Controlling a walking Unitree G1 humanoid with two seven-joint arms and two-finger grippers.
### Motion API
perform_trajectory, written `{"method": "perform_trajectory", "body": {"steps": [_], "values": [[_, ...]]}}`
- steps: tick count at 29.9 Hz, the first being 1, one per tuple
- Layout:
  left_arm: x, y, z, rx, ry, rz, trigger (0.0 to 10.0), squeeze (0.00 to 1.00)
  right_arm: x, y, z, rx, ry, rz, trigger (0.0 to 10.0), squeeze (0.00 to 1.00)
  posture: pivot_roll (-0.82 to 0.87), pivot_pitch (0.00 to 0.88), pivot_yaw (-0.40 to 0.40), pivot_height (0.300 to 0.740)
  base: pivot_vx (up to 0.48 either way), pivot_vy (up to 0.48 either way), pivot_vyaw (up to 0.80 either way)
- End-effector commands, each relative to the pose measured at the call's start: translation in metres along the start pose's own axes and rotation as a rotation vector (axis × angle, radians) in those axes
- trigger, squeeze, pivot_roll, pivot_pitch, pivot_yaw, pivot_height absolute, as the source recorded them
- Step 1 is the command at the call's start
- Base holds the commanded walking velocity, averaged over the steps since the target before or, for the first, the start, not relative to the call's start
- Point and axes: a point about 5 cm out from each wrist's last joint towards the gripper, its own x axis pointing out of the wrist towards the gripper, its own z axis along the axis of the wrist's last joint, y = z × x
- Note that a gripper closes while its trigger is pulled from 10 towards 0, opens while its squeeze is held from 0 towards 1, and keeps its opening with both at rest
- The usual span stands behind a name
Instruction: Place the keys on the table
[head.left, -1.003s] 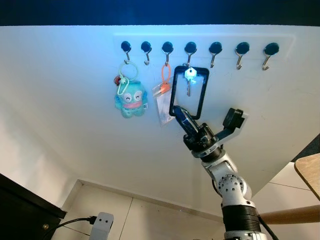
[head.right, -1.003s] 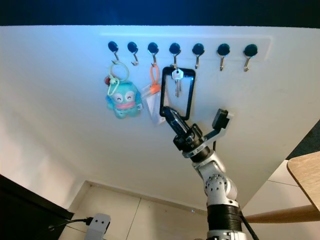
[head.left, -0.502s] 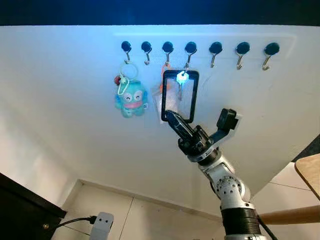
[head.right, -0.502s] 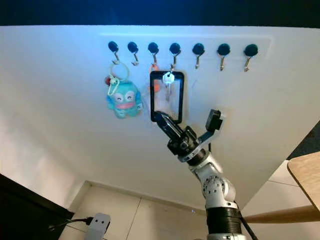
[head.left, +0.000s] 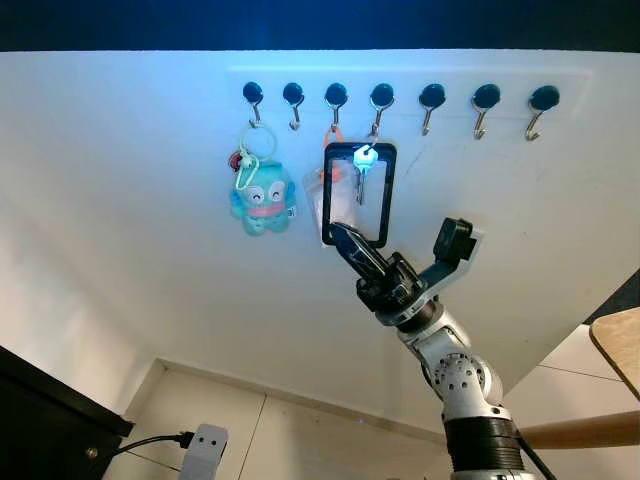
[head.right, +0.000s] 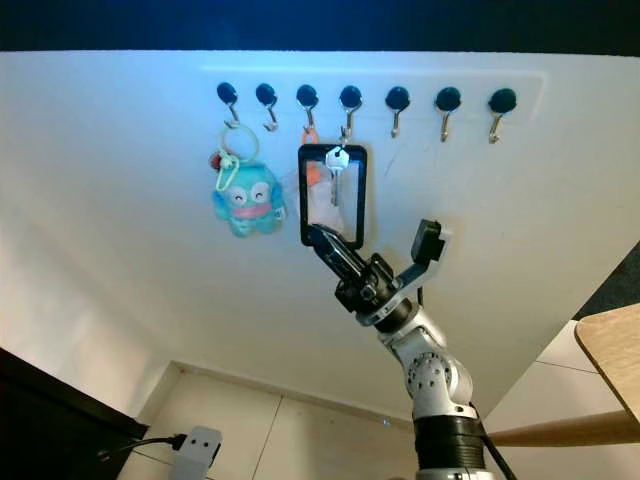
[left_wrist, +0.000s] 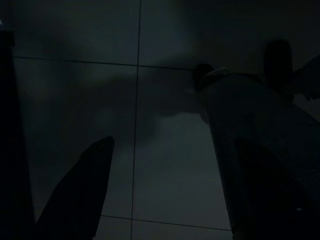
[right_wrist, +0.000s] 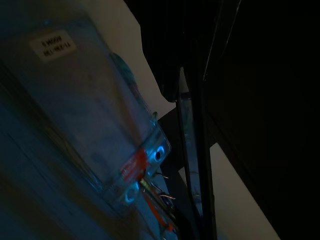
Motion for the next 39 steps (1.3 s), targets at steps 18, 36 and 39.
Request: {"method": "perform_trajectory", "body": {"steps": [18, 36, 39], "values": [[-0.002, 0.000, -0.016, 0.012, 0.063, -0.012, 10.0, 0.00, 0.019, 0.012, 0.005, -0.034, 0.006, 0.083, 0.0, 0.00, -0.13, 0.058, 0.126, 0.740, 0.000, 0.000, 0.00], [-0.002, 0.000, -0.016, 0.015, 0.063, -0.013, 10.0, 0.00, 0.030, 0.012, 0.004, -0.089, 0.045, 0.054, 0.0, 0.00, -0.13, 0.064, 0.130, 0.740, 0.000, 0.000, 0.00], [-0.002, 0.000, -0.017, 0.016, 0.065, -0.014, 10.0, 0.00, 0.030, 0.012, 0.004, -0.089, 0.040, 0.048, 0.0, 0.00, -0.13, 0.067, 0.131, 0.740, 0.000, 0.000, 0.00]]}}
